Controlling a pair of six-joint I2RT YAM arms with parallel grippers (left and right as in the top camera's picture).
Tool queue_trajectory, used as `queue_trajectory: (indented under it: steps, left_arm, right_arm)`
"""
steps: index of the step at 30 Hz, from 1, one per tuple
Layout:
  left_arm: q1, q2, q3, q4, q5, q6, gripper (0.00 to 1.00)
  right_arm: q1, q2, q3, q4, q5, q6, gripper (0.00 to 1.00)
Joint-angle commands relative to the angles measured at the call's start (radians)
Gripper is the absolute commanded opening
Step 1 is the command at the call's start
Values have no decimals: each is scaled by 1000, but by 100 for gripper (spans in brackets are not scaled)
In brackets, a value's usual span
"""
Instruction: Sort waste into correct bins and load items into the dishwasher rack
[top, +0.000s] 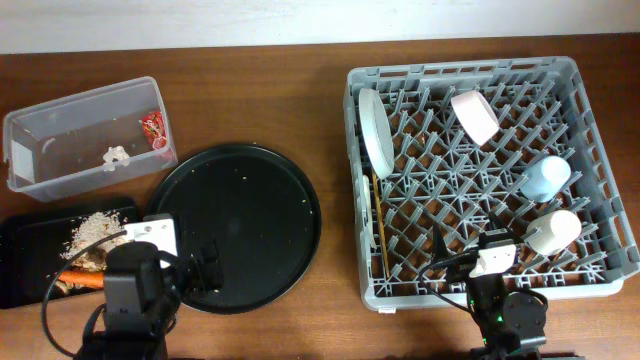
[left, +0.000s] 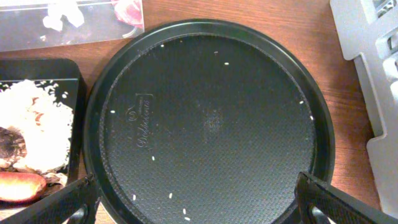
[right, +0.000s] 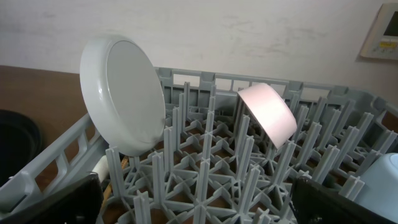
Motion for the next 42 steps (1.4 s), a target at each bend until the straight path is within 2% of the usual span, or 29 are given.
queue_trajectory:
  steps: [1,4,7,9,13,18,21,23,42]
  left_arm:
    - [0,-56,-18,-6,-37,-8,99]
    - [-7,-139,-90,49,-63,6,99]
    - [-16,-240,-211,171,-81,6,99]
    - [-26,-357,-367,338,-81,6,99]
    - [-32,-512,-567,586,-78,6,99]
    - [-32,-595,-740,906,-73,50,99]
    - [-34,-595,-736,881,-53,178,99]
    - [-33,-595,-736,829,-44,183,99]
    - [-31,-595,-735,826,-20,182,99]
  right_arm:
    - [5,-11,-8,0,-14,-6,98]
    - [5,-11,-8,0,-13,-6,99]
    - [5,-11,-8,0,-13,-6,99]
    - [5,-11,-8,0,-14,-6,99]
    - [5,-11,-8,0,-14,-6,99]
    - [5,-11,-8,0,-13,-6,99]
    - [5,-11,-8,0,-13,-6,99]
    - [5,-11,-8,0,-13,-6,99]
    - [5,-11,-8,0,-14,-6,99]
